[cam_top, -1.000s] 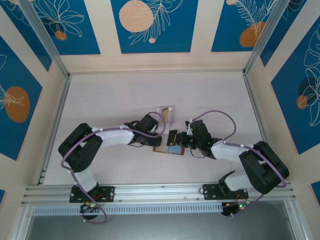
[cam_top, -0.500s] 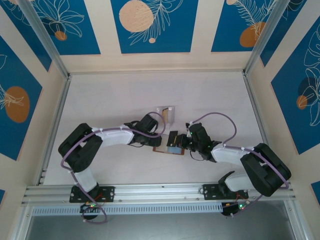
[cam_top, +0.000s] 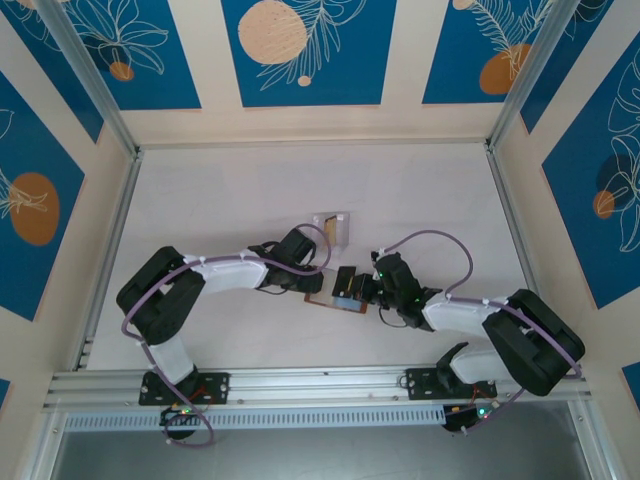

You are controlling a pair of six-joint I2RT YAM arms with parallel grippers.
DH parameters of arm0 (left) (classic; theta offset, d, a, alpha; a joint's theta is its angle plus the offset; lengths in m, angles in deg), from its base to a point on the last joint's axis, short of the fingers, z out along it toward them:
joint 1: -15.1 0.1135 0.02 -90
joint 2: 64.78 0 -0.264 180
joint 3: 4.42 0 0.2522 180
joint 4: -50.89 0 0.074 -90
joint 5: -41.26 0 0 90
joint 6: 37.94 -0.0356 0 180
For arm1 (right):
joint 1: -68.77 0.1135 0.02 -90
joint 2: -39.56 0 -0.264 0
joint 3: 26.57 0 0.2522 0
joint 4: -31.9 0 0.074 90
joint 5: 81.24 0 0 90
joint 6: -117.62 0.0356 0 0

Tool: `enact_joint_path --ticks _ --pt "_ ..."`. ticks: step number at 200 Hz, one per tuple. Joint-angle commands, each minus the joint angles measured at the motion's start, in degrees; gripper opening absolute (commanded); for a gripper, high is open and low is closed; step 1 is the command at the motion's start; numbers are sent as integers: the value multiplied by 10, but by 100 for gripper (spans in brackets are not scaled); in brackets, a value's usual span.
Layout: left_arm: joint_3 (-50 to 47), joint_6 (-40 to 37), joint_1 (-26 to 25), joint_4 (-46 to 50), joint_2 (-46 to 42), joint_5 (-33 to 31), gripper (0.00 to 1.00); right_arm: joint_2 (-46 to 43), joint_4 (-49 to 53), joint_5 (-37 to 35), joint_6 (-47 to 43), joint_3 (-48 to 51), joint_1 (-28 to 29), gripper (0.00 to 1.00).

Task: Put the credit cards into the card holder

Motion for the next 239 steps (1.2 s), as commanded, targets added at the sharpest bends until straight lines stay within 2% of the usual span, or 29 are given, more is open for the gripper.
enact_joint_path --ticks 1,131,239 --pt "-25 8 -4 48 22 12 42 -2 9 -22 12 16 12 0" --pt "-31 11 -6 41 26 12 42 25 -40 -30 77 28 22 0" --pt "-63 15 -13 45 -2 -16 38 12 -36 18 80 21 1 0"
